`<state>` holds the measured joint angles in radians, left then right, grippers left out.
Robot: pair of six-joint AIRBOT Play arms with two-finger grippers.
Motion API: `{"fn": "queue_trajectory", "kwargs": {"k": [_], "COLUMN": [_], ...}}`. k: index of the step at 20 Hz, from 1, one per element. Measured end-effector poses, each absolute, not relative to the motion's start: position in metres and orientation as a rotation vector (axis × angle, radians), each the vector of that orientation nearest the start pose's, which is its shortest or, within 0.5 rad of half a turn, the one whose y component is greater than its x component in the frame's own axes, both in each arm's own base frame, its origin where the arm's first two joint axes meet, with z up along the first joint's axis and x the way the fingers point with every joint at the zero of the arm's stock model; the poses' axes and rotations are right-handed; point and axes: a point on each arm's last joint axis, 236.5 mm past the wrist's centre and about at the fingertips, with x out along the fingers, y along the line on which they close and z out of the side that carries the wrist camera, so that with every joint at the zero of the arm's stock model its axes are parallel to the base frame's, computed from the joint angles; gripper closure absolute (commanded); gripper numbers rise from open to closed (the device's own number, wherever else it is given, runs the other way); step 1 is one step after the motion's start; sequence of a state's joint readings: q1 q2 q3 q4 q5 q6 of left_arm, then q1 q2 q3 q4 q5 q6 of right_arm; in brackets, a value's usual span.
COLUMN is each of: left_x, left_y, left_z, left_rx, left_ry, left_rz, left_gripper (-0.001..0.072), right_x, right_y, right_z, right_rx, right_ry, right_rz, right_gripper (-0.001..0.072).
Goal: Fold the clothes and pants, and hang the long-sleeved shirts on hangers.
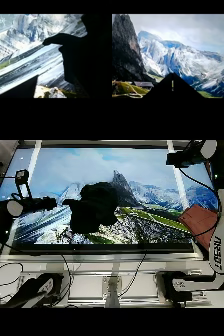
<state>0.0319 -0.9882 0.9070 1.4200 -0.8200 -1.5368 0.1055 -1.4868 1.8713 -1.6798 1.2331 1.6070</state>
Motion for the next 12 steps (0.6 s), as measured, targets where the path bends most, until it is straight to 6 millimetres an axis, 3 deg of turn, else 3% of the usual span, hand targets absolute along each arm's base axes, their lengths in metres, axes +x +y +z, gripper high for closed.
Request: {"fn": "queue_trajectory", "kwargs": {"k": [2,6,9,12], "left_x": [0.388,0.394,0.404,0.421], "left_y": [-0.012,-0.014,-0.027,-0.045], "left_z": [0.045,-0.001,-0.031,-0.042], "left_rx": [-0.121,-0.135,-0.225,-0.363], "left_ry": [0.925,1.032,1.071,1.043], "left_rz": [-0.036,-0.039,-0.057,-0.072], "left_gripper": [0.0103,0.0102,0.0102,0.0102], "right_x": [0.505,0.505,0.506,0.506], "right_y": [0.029,0.029,0.029,0.029], "right_z": [0.191,0.191,0.191,0.191], "right_rx": [-0.087,-0.087,-0.087,-0.087], "right_ry": [0.842,0.839,0.838,0.838], "right_rz": [0.003,0.003,0.003,0.003], "right_gripper": [0.0674,0.0674,0.0674,0.0674]}}
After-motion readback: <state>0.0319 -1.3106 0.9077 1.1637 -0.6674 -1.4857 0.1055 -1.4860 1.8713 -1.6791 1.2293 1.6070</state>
